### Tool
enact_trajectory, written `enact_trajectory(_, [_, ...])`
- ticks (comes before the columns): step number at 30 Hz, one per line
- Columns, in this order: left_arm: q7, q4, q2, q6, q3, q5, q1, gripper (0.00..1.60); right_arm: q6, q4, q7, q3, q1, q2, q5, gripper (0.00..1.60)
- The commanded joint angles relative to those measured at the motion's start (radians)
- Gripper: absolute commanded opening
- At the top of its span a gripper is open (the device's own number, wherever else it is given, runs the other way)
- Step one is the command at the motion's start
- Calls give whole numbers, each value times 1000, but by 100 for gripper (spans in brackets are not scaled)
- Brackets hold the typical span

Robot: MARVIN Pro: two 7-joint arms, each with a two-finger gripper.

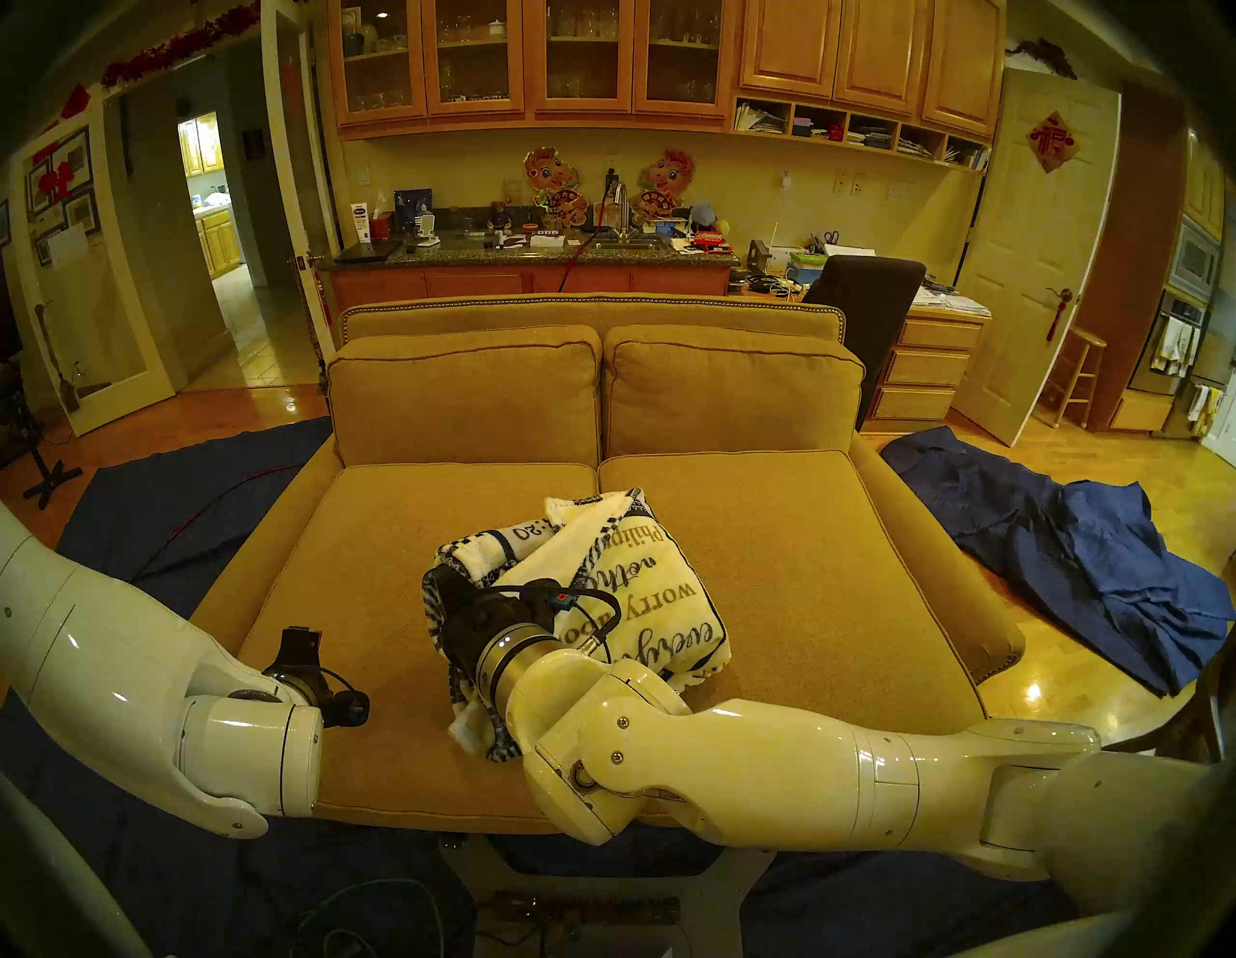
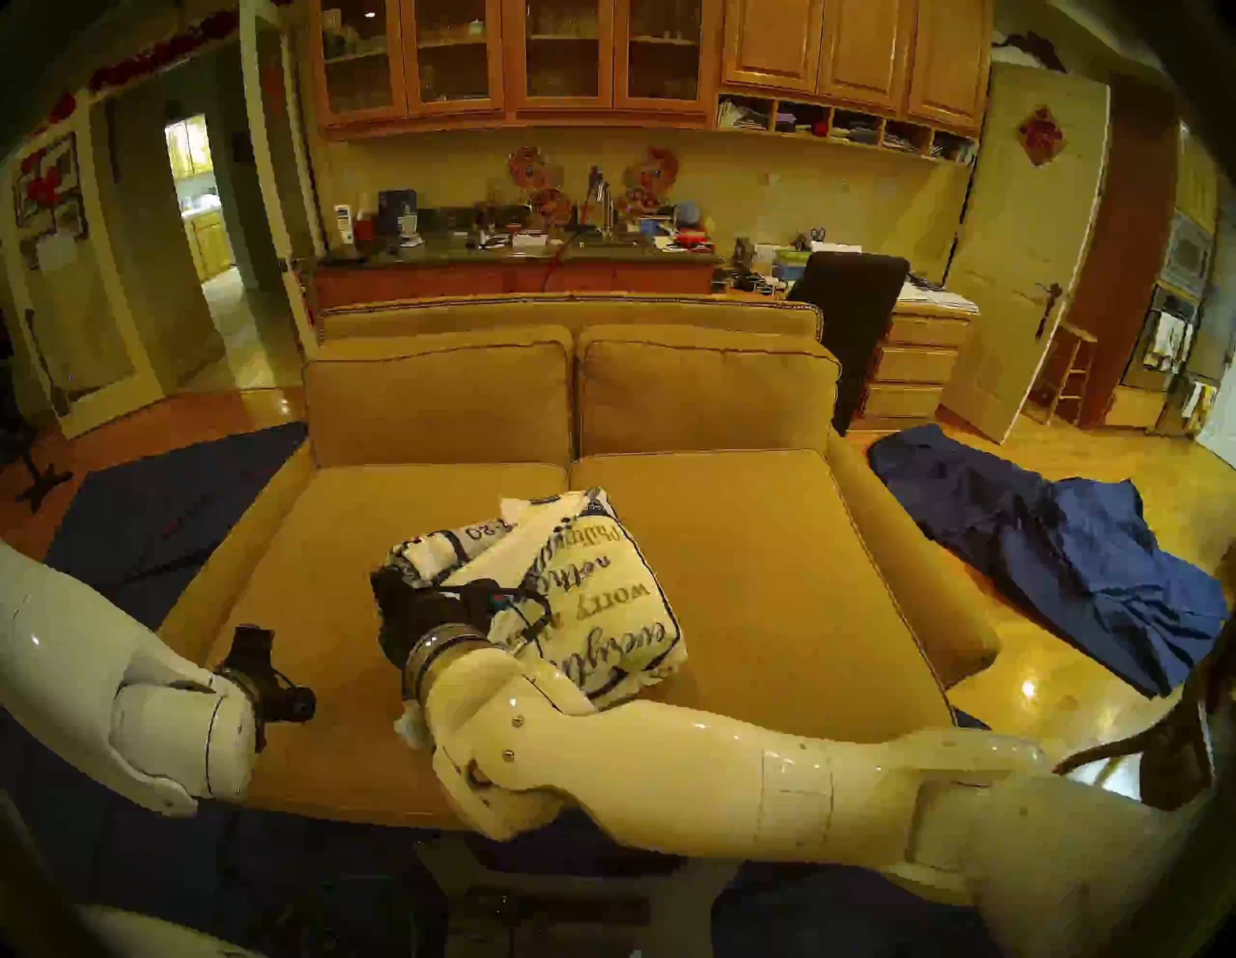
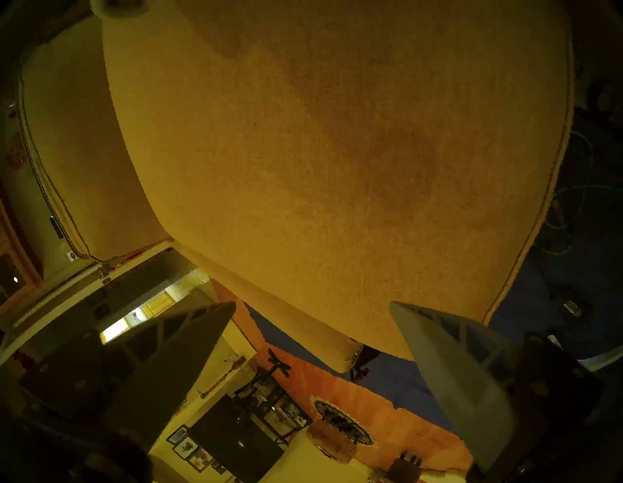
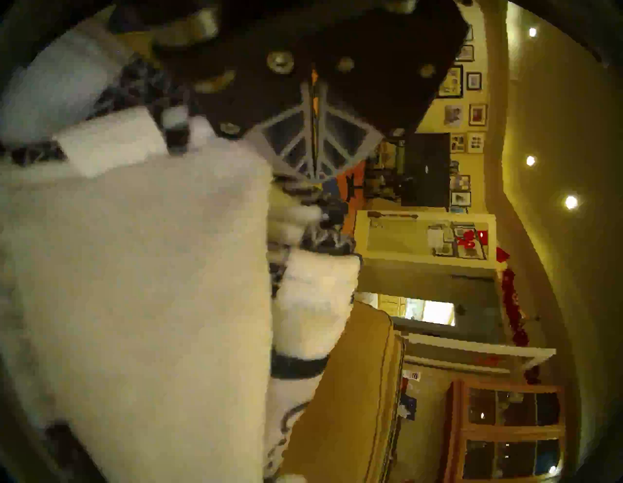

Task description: Fold the blanket in half twice

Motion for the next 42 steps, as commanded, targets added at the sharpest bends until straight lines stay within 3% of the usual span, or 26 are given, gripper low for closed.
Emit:
enact_trajectory(1, [78, -40, -56, 0, -51, 32, -101, 160, -37, -75, 6, 103, 38, 86, 4, 0])
enact_trajectory(6, [65, -69, -89, 0, -101, 51, -138, 160, -54, -83, -2, 157, 48, 139, 18, 0])
enact_trajectory(8, [54, -79, -117, 0, -135, 58, -158, 160, -61, -82, -10, 195, 46, 188, 36, 0])
enact_trajectory(20, [21, -117, -206, 0, -285, 58, -219, 160, -50, 38, -34, 273, 27, 291, 109, 0])
enact_trajectory(24, [-1, -139, -208, 0, -372, 18, -225, 160, -21, 72, -29, 312, 29, 338, 166, 0])
enact_trajectory(32, [-5, -139, -177, 0, -455, -110, -182, 160, 58, 87, 19, 379, 19, 393, 274, 0])
enact_trajectory(33, [9, -139, -151, 0, -462, -141, -169, 66, 83, 98, 35, 393, 16, 401, 301, 0])
enact_trajectory(34, [9, -139, -151, 0, -462, -141, -169, 66, 83, 98, 35, 393, 16, 401, 301, 0])
enact_trajectory(35, [22, -139, -130, -14, -466, -153, -157, 45, 100, 103, 47, 402, 13, 405, 317, 0])
enact_trajectory(36, [33, -139, -118, -25, -461, -155, -149, 0, 109, 106, 54, 406, 12, 408, 326, 0])
enact_trajectory(42, [100, -136, -85, -125, -416, -92, -88, 0, 163, 114, 102, 430, -3, 433, 376, 0])
